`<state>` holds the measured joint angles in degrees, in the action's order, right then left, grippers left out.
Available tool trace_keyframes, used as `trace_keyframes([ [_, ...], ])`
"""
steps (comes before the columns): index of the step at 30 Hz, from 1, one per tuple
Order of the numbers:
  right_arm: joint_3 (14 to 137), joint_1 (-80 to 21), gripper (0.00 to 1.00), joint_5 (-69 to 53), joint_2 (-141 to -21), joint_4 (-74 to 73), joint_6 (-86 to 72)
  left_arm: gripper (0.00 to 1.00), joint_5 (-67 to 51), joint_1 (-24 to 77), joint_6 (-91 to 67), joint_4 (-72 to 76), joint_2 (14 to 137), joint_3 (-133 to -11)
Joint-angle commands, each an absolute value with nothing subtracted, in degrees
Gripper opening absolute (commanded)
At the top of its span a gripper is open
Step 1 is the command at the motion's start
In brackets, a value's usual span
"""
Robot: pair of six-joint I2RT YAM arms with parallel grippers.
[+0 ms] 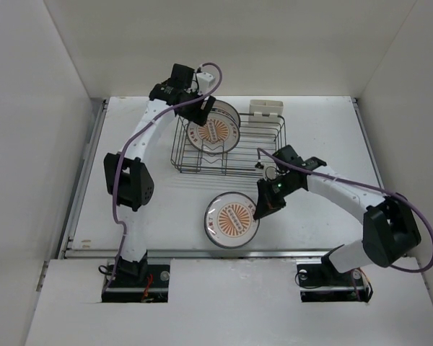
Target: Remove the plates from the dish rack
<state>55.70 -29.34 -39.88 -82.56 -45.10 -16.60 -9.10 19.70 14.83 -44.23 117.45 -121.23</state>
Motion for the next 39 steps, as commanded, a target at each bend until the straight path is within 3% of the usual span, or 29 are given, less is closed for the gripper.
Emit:
trace_keyframes([
  [1, 55.72, -29.44, 0.0, -43.42, -84.8, -37.71, -20.39, 0.71, -10.9, 21.09, 17.84, -39.29, 118.38, -123.75],
  [4, 54.67, -29.44, 0.1, -40.26, -86.74, -37.01, -20.91, 0.72, -7.92, 21.09, 17.84, -38.76, 119.0, -123.75],
  [8, 55.2, -29.44, 0.32, -35.26, -88.77, -38.83, -20.92, 0.72, -6.77, 21.09, 17.84, -38.23, 119.71, -123.75],
  [10, 55.72, -29.44, 0.5, -32.53, -89.56, -40.6, -20.92, 0.72, -6.77, 21.09, 17.84, -38.75, 119.71, -123.75],
  [13, 55.72, -29.44, 0.64, -29.81, -89.56, -43.76, -19.69, 0.72, -6.77, 21.09, 17.84, -38.76, 119.71, -123.75],
  [16, 56.87, -29.97, 0.69, -27.6, -88.86, -45.88, -19.69, 0.72, -6.16, 21.09, 19.07, -38.76, 119.71, -123.75],
  [33, 60.12, -31.55, 0.69, -24.61, -90.97, -44.38, -20.83, 0.7, -7.82, 21.09, 22.14, -38.94, 121.9, -123.75],
  [36, 60.12, -31.55, 0.69, -24.08, -90.97, -44.38, -20.83, 0.59, -11.07, 21.09, 22.68, -42.97, 124.53, -126.28],
  [39, 59.59, -31.55, 0.69, -24.08, -90.36, -44.38, -20.83, 0.38, -13.97, 21.09, 23.2, -45.97, 126.38, -127.52],
])
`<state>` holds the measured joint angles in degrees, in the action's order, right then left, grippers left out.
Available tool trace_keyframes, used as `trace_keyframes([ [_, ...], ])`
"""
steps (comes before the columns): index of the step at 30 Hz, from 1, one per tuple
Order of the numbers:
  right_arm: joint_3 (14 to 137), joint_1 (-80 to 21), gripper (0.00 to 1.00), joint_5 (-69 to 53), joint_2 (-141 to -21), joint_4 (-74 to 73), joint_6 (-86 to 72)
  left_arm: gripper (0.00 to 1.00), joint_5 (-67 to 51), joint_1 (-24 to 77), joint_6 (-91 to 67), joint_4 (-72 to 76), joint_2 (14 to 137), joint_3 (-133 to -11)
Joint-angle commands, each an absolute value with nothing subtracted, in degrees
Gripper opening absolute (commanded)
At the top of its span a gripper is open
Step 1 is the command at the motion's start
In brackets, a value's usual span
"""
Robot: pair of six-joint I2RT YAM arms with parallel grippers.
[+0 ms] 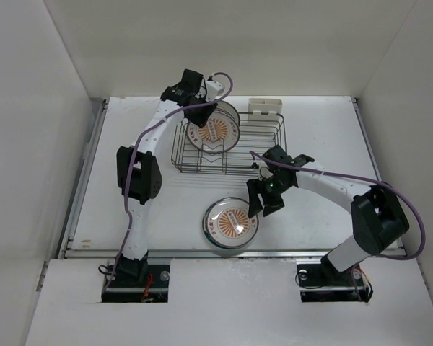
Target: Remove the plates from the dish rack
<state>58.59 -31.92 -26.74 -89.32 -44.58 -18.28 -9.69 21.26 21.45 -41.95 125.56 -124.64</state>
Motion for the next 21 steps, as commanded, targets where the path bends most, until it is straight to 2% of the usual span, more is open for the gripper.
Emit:
trace_keyframes([
  [1, 59.59, -31.55, 0.69, -24.08, -90.35, -44.38, -20.83, 0.32, -14.5, 21.09, 23.2, -46.66, 126.39, -127.53],
  [4, 59.59, -31.55, 0.69, -24.08, -89.82, -44.91, -20.83, 0.14, -13.54, 21.09, 22.51, -46.67, 126.39, -127.53],
  [5, 59.59, -31.55, 0.69, -24.08, -89.82, -44.91, -20.83, 0.04, -12.49, 21.09, 21.89, -46.67, 125.78, -127.53],
  [6, 59.59, -31.55, 0.69, -24.08, -89.82, -44.91, -20.83, 0.0, -11.7, 21.09, 21.88, -46.06, 124.47, -127.53],
  [17, 61.25, -31.55, 0.69, -24.69, -89.82, -44.91, -20.83, 0.0, -11.34, 21.09, 23.38, -43.94, 110.13, -122.52],
  [21, 65.29, -31.55, 0.69, -25.92, -87.9, -46.05, -20.83, 0.0, -12.13, 21.09, 21.46, -46.05, 108.63, -126.28],
])
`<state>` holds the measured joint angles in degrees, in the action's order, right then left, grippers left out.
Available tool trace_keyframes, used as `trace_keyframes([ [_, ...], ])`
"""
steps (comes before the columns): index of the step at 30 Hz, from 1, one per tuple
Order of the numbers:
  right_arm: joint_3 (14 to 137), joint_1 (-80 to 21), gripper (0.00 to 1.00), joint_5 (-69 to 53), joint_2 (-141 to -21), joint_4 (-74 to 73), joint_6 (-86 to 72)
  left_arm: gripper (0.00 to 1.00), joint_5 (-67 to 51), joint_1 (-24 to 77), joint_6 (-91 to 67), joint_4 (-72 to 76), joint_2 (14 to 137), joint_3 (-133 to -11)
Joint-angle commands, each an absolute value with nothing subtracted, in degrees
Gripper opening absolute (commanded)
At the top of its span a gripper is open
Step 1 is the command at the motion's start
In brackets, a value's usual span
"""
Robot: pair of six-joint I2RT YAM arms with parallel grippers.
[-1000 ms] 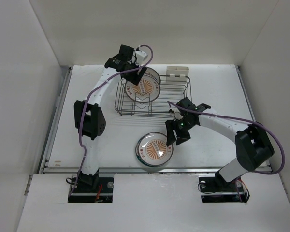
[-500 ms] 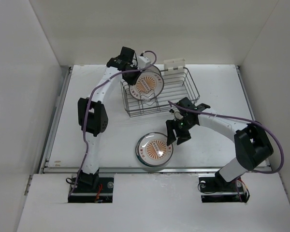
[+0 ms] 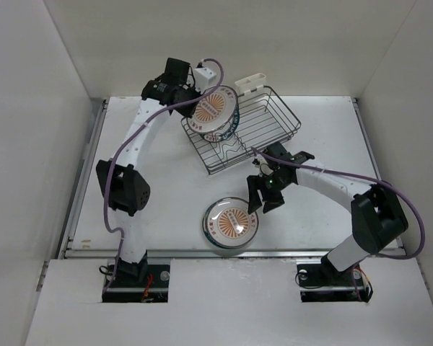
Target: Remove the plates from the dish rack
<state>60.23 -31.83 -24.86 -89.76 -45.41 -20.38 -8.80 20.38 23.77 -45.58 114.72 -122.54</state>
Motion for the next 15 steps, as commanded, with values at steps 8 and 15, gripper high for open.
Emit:
trace_keyframes([
  [8, 92.16, -28.49, 0.77, -12.24, -90.96, -54.66, -20.83, 0.0, -14.94, 19.78, 12.31, -54.74, 105.21, -137.98],
  [15, 121.08, -15.31, 0.82, 5.0, -107.82, -58.62, -20.83, 0.0, -22.91, 5.38, 6.86, -70.46, 100.55, -133.97],
])
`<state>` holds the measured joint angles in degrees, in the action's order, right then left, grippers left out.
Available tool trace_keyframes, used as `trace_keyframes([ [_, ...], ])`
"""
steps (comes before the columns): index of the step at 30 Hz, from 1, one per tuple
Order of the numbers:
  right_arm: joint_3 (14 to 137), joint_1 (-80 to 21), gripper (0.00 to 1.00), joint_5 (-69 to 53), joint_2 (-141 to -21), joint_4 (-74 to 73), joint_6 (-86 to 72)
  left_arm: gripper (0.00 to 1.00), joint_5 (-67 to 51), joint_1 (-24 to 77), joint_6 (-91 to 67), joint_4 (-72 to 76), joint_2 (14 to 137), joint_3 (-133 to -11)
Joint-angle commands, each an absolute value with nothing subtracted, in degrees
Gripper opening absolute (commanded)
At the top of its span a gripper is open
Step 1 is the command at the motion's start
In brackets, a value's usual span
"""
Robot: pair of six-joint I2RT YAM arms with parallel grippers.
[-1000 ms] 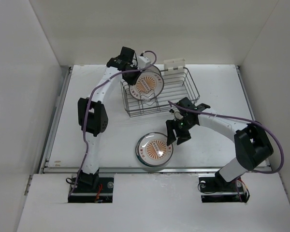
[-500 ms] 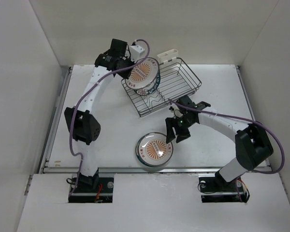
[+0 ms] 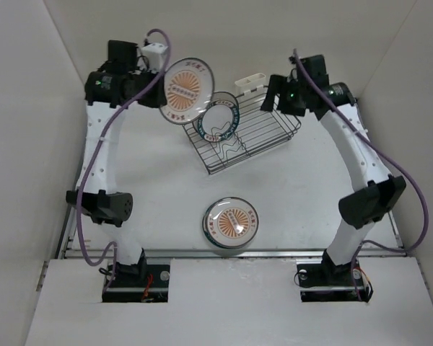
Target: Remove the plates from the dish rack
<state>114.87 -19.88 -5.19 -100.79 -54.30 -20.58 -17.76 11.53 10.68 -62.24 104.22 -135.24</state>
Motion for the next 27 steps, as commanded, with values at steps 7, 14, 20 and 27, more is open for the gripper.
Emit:
trace_keyframes([
  [7, 134.21, -8.7, 0.82, 7.29, -123.74, -56.79, -14.6, 0.0, -28.48, -2.55, 22.22, -88.58, 97.21, -113.52],
  [14, 132.55, -5.1, 0.83, 5.19, -129.72, -47.82, -14.06, 0.0, -29.18, -5.45, 28.65, -90.36, 98.34, -94.25],
  [20, 128.51, -5.1, 0.56, -2.02, -132.36, -43.6, -13.54, 0.0, -26.28, -6.68, 29.36, -88.07, 105.11, -87.9],
  [27, 110.59, -5.1, 0.09, -1.49, -123.6, -35.09, -14.94, 0.0, -21.89, -6.68, 27.69, -84.65, 112.67, -87.89],
])
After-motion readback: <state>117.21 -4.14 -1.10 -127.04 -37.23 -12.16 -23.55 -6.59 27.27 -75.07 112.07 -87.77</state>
